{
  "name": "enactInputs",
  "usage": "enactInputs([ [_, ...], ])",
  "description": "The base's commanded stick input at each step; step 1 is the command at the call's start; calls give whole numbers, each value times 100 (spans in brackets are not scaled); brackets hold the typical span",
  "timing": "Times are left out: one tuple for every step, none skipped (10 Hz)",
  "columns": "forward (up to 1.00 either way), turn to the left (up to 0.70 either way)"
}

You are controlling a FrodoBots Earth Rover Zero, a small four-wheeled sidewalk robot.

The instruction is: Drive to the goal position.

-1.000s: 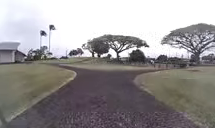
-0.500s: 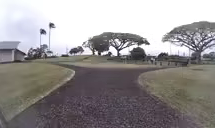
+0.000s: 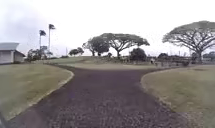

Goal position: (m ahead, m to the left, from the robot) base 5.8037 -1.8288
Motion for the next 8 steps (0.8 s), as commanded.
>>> enactInputs([
  [70,0],
  [70,0],
  [70,0],
  [70,0],
  [70,0],
  [70,0],
  [70,0],
  [70,0],
])
